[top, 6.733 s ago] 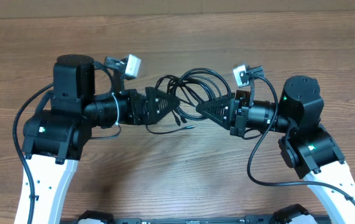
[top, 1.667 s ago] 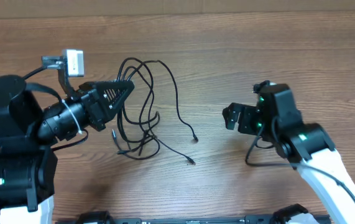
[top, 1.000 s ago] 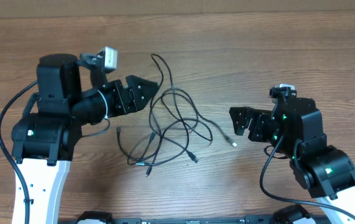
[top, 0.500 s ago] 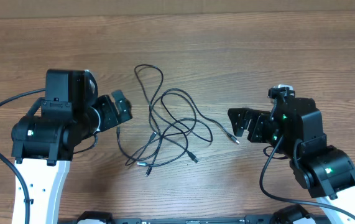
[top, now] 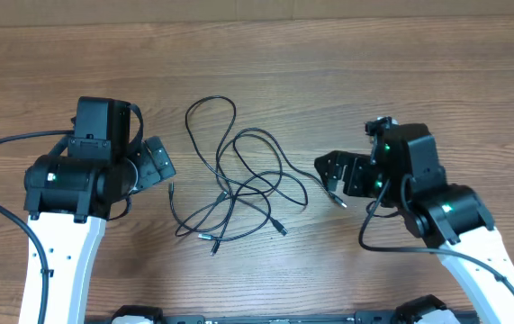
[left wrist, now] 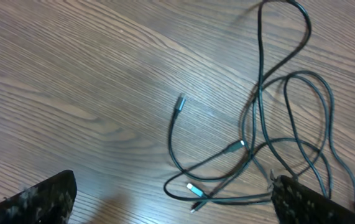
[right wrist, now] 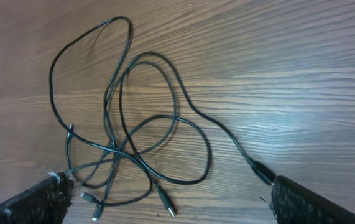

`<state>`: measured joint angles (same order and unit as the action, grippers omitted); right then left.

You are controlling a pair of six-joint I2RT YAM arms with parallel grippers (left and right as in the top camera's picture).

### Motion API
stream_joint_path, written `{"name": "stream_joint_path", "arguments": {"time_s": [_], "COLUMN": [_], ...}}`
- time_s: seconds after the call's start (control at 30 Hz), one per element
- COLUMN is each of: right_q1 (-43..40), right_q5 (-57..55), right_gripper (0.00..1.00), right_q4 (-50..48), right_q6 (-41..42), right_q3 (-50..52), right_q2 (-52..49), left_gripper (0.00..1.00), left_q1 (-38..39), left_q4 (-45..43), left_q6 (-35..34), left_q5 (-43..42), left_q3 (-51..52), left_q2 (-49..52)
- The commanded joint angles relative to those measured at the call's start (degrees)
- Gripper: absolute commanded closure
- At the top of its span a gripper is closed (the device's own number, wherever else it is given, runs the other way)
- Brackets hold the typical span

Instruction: Untangle cables

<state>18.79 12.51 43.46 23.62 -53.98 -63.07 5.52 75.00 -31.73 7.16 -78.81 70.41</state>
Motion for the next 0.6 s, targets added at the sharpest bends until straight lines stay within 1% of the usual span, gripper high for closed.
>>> {"name": "stream_joint_path", "arguments": {"time_s": [0.0,0.1,0.23,0.33,0.5,0.57], "right_q1": [-0.15,-0.09,0.87,2.62,6.82,8.31], "right_q5": [6.99,11.54,13.38,14.19,14.58,14.56], "right_gripper": [0.00,0.00,0.00,0.00,0.00,0.00], "right_q4": [-1.88,-2.86,-2.69,-2.38,-2.21,-2.27], "right_q6": [-4.37,-7.52,-12.02,-15.69,-22.71,-24.35], "right_q3": [-0.52,-0.52,-0.52,-0.50,-0.50,-0.50], "right_q2": [-1.95,-4.07,-6.19,-7.23,-9.64,-10.86], "left_gripper": [0.00,0.00,0.00,0.00,0.00,0.00], "left_q1": [-1.05,-2.47,-4.24,-5.29,-5.49,-5.49], "left_q4": [-0.04,0.48,0.42,-0.48,-0.22,-0.26], "left_q6": [3.67,6.78,10.34,15.52,15.45,15.45], "left_q5": [2.34,0.63,-3.34,-7.69,-8.20,-8.22], "left_q3": [-0.31,-0.26,-0.20,-0.15,-0.09,-0.09], "left_q2": [0.24,0.31,0.31,0.35,0.37,0.37]}}
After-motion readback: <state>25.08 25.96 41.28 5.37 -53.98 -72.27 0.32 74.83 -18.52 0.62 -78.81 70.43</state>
